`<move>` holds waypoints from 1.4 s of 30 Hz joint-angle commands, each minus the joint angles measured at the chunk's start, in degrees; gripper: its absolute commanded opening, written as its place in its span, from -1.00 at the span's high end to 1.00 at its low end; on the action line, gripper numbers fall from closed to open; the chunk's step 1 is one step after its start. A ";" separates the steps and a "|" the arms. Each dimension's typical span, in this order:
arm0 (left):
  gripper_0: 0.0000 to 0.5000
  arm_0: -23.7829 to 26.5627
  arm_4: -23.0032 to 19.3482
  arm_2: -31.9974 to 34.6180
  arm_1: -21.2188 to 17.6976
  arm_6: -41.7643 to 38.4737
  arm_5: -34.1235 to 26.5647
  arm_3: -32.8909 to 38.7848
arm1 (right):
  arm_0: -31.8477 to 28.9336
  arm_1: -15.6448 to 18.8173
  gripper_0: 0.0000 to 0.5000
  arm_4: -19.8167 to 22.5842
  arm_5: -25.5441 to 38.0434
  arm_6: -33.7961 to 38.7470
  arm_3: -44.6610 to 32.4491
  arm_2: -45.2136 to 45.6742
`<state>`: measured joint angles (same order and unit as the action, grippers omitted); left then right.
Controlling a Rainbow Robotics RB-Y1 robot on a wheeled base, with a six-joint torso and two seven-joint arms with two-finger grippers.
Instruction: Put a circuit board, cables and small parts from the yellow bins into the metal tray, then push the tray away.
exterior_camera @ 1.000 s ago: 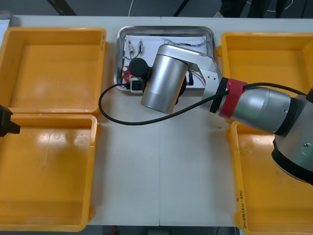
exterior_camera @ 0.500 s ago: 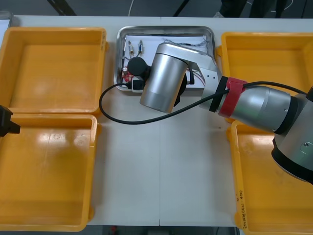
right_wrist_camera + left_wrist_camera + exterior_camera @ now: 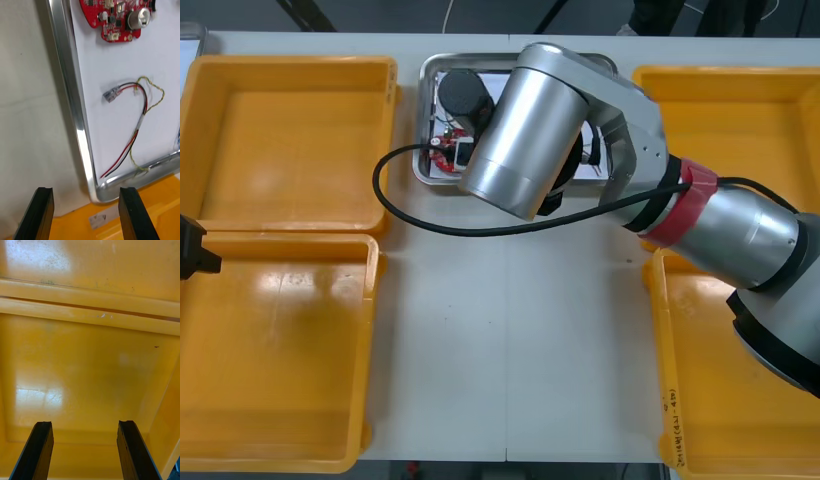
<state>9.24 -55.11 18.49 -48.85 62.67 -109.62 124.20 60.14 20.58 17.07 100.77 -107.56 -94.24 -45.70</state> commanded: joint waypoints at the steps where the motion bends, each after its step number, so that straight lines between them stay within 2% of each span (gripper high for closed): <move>1: -1.00 -0.98 0.01 1.81 -1.60 5.71 -0.38 1.66 | -4.06 -0.62 -1.00 -1.34 8.22 -0.10 -8.15 7.65; 13: -1.00 -0.98 0.01 1.81 -1.60 5.71 -0.38 1.66 | -13.82 -0.10 -1.00 -1.34 9.23 1.22 -21.95 25.31; 20: -1.00 -0.98 0.01 1.81 -1.60 5.71 -0.38 1.66 | -20.59 2.01 -1.00 -0.64 9.23 3.06 -26.43 34.10; 26: -1.00 -0.98 0.01 1.81 -1.60 5.71 -0.38 1.66 | -24.19 3.24 -1.00 3.23 9.23 11.15 -28.10 42.72; 36: -1.00 -0.98 0.01 1.81 -1.60 5.71 -0.38 1.66 | -33.42 6.41 -1.00 5.78 9.23 12.38 -32.14 54.23; 42: -1.00 -0.98 0.01 1.81 -1.60 5.71 -0.38 1.66 | -38.78 7.99 -1.00 9.38 9.23 12.82 -33.37 61.00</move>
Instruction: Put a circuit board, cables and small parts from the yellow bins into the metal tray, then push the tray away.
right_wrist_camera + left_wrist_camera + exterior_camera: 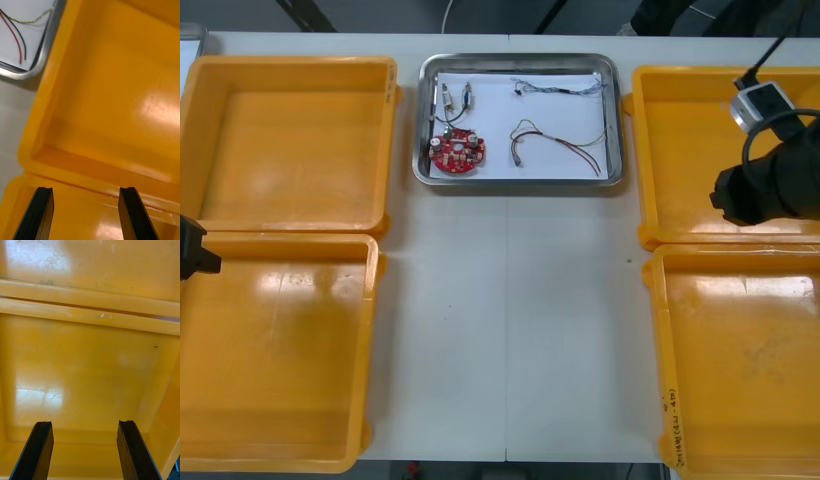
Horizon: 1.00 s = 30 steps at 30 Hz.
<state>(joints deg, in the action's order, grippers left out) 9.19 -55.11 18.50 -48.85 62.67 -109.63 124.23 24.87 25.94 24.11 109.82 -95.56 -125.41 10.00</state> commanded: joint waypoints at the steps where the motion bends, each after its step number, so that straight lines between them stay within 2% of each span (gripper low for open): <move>1: -1.00 -0.93 0.01 1.80 -1.60 5.71 -0.37 1.63 | -4.40 2.80 -1.00 3.32 0.18 0.82 -2.21 6.62; 11: -1.00 -0.93 0.01 1.80 -1.60 5.71 -0.37 1.63 | -11.43 6.75 -1.00 10.17 0.18 1.79 -2.21 13.03; 19: -1.00 -0.93 0.01 1.80 -1.60 5.71 -0.37 1.63 | -16.00 6.93 -1.00 11.31 0.18 3.19 -2.65 15.40; 30: -1.00 -0.93 0.01 1.80 -1.60 5.71 -0.37 1.63 | -18.63 6.93 -1.00 12.81 0.18 5.04 -4.50 16.55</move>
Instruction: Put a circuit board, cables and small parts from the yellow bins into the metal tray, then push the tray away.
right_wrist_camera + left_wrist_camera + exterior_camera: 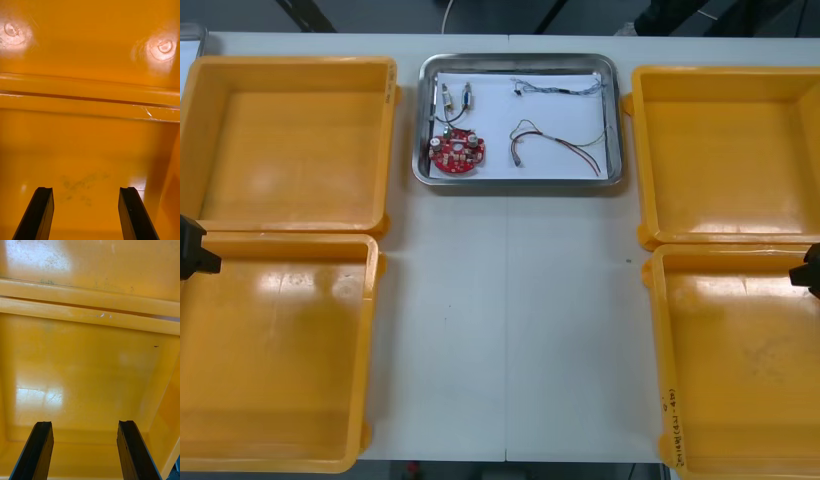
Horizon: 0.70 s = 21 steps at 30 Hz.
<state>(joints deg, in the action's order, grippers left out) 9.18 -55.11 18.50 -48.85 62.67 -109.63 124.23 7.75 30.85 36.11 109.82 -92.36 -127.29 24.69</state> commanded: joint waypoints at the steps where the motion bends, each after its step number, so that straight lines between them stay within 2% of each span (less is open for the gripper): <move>1: -1.00 -0.92 0.01 1.80 -1.60 5.71 -0.37 1.63 | -1.51 2.02 -1.00 1.07 0.18 1.83 -2.70 1.85; 21: -1.00 -0.92 0.01 1.80 -1.60 5.71 -0.37 1.63 | -1.51 2.11 -1.00 1.42 0.18 2.00 -2.88 1.59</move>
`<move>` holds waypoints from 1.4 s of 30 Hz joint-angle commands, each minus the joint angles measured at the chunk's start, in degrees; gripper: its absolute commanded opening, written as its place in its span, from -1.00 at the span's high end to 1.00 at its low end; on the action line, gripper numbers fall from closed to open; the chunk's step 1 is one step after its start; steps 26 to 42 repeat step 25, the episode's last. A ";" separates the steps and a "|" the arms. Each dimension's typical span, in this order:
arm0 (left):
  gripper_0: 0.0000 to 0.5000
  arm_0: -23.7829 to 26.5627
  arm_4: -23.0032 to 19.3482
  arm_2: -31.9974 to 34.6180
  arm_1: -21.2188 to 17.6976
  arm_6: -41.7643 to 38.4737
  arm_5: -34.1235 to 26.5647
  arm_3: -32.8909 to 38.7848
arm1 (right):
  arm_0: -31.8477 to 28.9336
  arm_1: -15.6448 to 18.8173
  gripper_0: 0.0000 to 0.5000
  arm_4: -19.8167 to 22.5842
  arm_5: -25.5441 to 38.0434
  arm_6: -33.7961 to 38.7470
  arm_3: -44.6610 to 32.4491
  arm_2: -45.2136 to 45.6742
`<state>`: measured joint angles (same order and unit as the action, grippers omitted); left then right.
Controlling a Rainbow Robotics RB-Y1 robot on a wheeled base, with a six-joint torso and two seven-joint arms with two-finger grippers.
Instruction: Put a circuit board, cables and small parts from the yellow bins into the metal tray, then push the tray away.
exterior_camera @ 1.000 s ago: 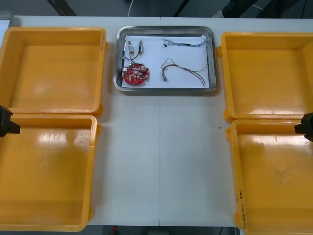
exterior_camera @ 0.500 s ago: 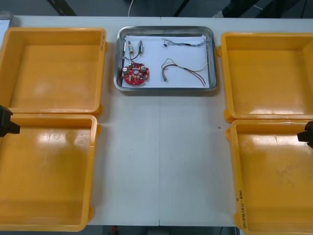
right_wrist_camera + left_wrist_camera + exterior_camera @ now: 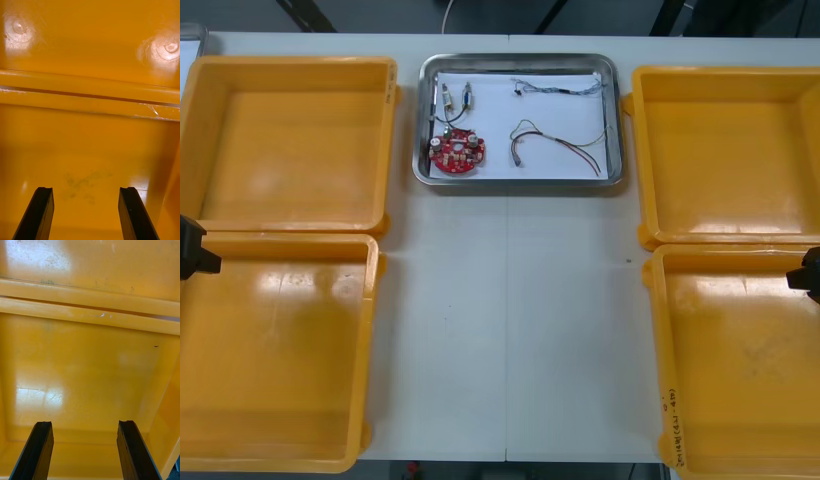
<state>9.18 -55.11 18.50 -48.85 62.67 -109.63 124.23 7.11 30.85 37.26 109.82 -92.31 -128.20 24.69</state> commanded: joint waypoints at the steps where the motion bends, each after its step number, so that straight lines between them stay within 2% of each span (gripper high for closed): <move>1: -1.00 -0.92 0.01 1.80 -1.60 5.71 -0.37 1.63 | -0.86 2.11 -1.00 0.27 0.18 1.96 -1.97 1.59; 42: -1.00 -0.92 0.01 1.80 -1.60 5.71 -0.37 1.63 | -0.86 2.11 -1.00 0.27 0.18 1.96 -1.97 1.59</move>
